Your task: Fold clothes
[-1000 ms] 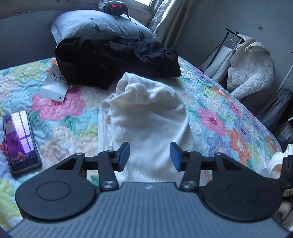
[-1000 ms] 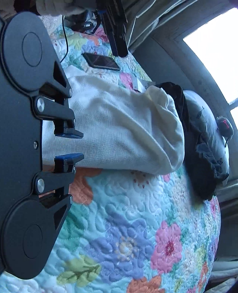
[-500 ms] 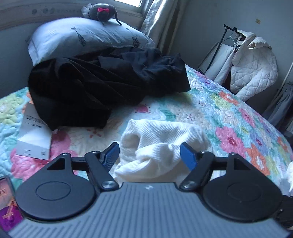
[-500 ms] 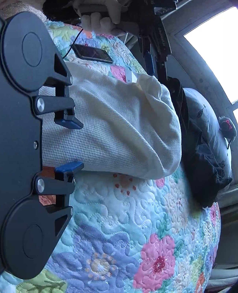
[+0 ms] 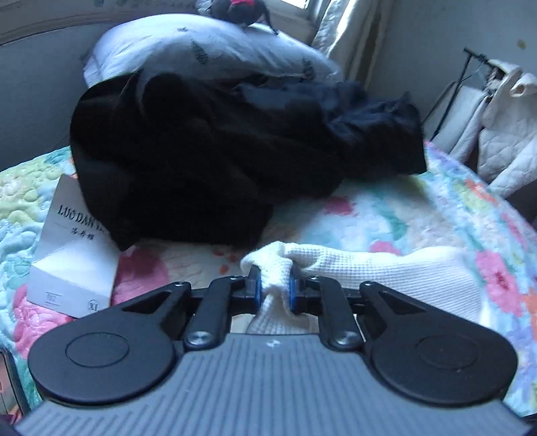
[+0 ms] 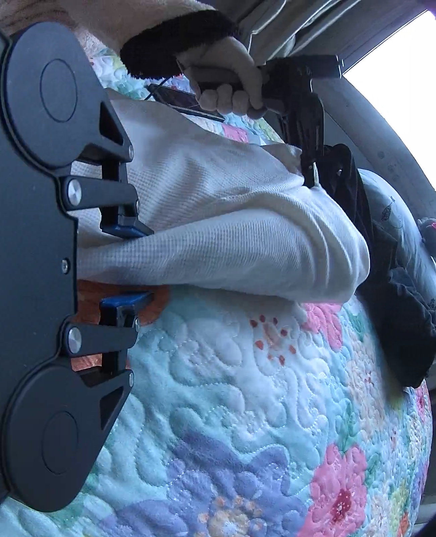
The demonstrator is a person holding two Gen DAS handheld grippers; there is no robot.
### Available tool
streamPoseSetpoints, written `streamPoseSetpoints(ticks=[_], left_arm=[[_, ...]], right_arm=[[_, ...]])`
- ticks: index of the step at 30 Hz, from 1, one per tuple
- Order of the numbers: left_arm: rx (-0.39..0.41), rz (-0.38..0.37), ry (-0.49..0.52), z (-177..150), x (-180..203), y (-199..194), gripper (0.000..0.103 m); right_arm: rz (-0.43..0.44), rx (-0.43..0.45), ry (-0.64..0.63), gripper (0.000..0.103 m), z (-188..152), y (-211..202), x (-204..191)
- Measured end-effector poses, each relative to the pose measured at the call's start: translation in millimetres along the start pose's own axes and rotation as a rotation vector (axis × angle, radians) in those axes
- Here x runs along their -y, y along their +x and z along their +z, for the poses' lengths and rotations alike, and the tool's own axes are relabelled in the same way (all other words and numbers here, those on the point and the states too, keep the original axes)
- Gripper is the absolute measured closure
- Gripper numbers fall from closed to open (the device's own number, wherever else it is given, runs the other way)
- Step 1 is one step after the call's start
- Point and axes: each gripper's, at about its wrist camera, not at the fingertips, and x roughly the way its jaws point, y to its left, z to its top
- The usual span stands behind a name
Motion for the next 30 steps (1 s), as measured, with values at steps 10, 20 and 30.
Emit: streamPoseSetpoints(ticks=[10, 20, 30], left_arm=[[-0.013, -0.136, -0.053, 9.8, 1.4, -64.8, 0.022], [-0.233, -0.129, 0.078, -68.5, 11.8, -57.7, 0.08], [-0.313, -0.266, -0.152, -81.0, -26.0, -82.4, 0.069]], right_arm=[[-0.035, 0.028, -0.028, 0.06, 26.7, -21.2, -15.2], [-0.083, -0.006, 0.012, 0.055, 45.3, 18.8, -2.6], [-0.106, 0.013, 0.107, 0.052, 24.4, -14.8, 7.7]])
